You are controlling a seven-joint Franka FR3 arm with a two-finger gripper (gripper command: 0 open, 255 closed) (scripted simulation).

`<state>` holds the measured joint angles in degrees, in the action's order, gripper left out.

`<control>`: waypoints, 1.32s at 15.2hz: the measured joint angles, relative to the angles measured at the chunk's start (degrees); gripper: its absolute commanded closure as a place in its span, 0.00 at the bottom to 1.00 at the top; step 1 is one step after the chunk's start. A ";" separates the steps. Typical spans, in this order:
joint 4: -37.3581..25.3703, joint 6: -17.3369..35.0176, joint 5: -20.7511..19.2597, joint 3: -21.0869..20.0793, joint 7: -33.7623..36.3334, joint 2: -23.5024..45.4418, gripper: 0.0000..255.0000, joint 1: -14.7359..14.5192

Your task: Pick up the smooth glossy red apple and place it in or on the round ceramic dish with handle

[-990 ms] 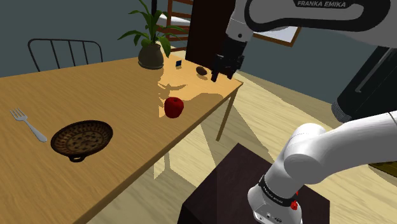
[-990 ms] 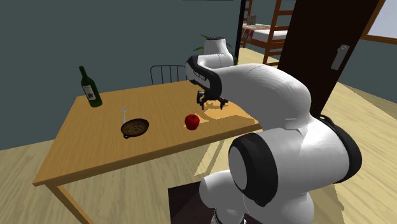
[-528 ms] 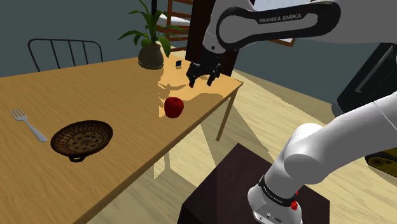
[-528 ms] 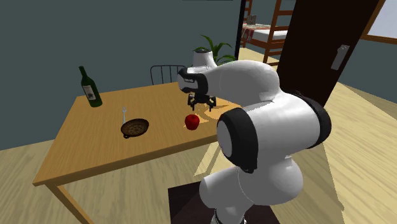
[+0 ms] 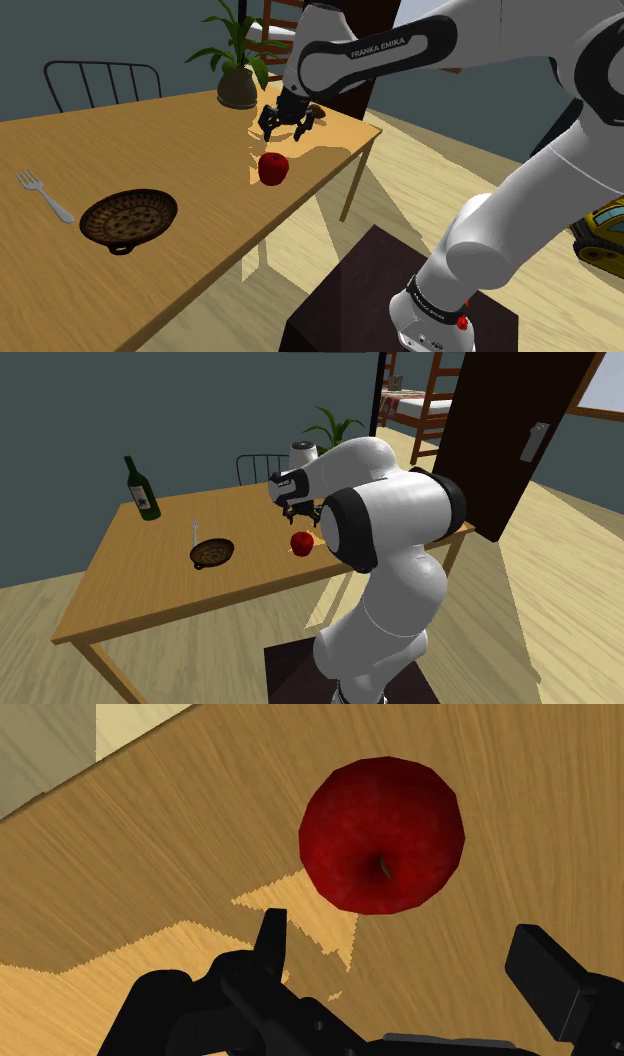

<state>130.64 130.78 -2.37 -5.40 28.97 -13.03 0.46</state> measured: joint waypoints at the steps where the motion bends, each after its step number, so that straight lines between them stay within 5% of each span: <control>1: 0.11 1.03 -0.12 -0.14 0.49 0.73 0.00 0.02; 14: 1.23 6.79 -0.92 -0.25 1.35 5.16 0.00 0.30; 15: 1.23 6.79 -0.92 -0.25 1.35 5.16 1.00 0.30; 20: 1.23 6.79 -0.92 -0.25 1.35 5.16 1.00 0.30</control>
<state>131.87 137.57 -3.29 -5.65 30.31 -7.87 0.77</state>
